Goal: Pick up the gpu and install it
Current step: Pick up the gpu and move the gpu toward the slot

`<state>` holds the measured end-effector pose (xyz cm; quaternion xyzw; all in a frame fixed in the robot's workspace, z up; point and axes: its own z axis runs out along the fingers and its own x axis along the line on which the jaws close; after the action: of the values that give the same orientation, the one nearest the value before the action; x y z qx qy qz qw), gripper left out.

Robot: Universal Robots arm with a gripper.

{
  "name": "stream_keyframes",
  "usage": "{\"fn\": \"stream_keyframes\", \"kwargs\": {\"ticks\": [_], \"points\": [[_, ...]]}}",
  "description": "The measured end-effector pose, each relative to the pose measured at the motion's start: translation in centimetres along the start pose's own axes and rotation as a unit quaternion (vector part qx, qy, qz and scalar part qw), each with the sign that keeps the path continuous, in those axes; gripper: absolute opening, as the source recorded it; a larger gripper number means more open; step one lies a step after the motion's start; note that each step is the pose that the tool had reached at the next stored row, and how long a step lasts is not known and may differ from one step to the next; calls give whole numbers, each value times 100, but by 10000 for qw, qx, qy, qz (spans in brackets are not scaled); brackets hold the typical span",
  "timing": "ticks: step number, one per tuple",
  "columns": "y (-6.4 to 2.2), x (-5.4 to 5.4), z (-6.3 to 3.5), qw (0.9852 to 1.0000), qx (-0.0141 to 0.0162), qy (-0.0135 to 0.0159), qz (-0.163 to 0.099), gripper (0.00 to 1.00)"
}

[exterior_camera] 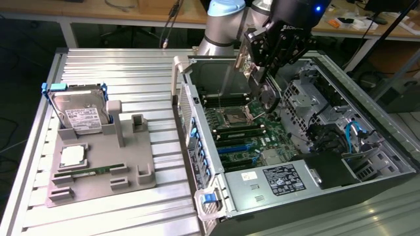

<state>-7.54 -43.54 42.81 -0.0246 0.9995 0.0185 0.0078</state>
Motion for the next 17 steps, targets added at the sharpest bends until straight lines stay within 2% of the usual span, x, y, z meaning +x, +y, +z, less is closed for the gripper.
{"fn": "stream_keyframes", "kwargs": {"ticks": [12, 17], "points": [[-8, -166, 2, 10000, 0, 1, -12, 27], [-8, -175, 2, 10000, 0, 1, -13, 27]]}}
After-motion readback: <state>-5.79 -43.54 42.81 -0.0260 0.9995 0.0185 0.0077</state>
